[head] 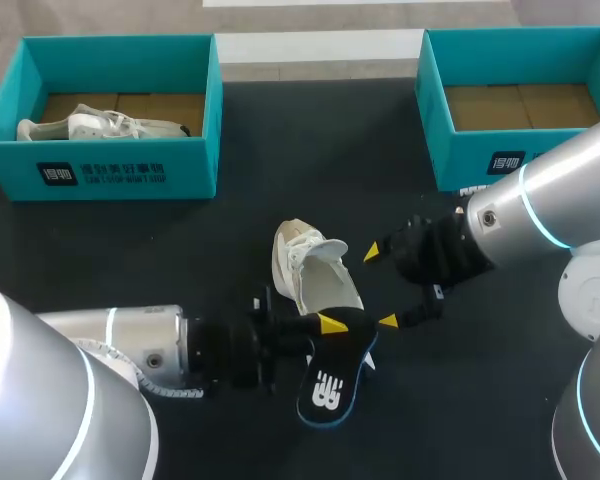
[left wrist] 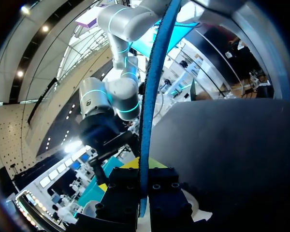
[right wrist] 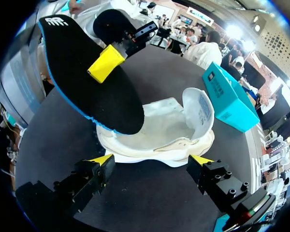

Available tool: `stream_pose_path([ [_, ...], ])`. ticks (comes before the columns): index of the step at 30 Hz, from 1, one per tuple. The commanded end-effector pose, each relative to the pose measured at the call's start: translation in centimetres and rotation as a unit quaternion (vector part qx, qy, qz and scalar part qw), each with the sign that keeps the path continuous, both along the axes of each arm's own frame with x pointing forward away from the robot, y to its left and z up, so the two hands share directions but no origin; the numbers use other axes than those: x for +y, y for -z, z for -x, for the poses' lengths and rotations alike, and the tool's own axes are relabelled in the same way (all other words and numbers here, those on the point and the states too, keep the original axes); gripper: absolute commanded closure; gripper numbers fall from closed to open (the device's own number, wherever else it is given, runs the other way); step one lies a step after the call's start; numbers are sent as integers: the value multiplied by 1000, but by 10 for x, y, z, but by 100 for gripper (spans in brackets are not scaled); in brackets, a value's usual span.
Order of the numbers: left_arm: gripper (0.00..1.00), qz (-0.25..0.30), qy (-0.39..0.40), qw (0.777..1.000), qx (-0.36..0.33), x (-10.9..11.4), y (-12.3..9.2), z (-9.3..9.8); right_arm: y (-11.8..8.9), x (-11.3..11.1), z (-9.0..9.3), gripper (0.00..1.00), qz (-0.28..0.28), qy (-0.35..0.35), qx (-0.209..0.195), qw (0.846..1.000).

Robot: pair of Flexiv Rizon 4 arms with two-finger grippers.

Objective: Take the shoe out of the shoebox, open the shoe tongue, remove and reinsert the insole, then place the shoe into the shoebox

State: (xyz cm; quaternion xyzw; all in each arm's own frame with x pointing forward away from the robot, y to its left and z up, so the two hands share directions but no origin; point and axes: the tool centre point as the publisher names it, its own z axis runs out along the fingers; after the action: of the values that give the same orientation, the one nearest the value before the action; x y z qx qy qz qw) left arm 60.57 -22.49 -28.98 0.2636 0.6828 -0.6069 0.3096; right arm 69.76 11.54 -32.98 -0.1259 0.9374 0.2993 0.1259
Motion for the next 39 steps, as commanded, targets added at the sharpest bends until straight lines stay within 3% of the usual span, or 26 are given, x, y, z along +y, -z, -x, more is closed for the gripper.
stream_pose_path([
  [1,100,6,1,1000,1,-15,12,-9,0,1,1,0,1,1,-1,1000],
  [18,100,4,-21,999,26,-25,31,-23,0,1,1,0,1,1,-1,1000],
  [31,100,0,-32,999,44,-8,35,-17,0,1,1,0,1,1,-1,1000],
  [39,100,-2,-31,997,66,-3,46,-30,0,1,1,0,1,1,-1,1000],
])
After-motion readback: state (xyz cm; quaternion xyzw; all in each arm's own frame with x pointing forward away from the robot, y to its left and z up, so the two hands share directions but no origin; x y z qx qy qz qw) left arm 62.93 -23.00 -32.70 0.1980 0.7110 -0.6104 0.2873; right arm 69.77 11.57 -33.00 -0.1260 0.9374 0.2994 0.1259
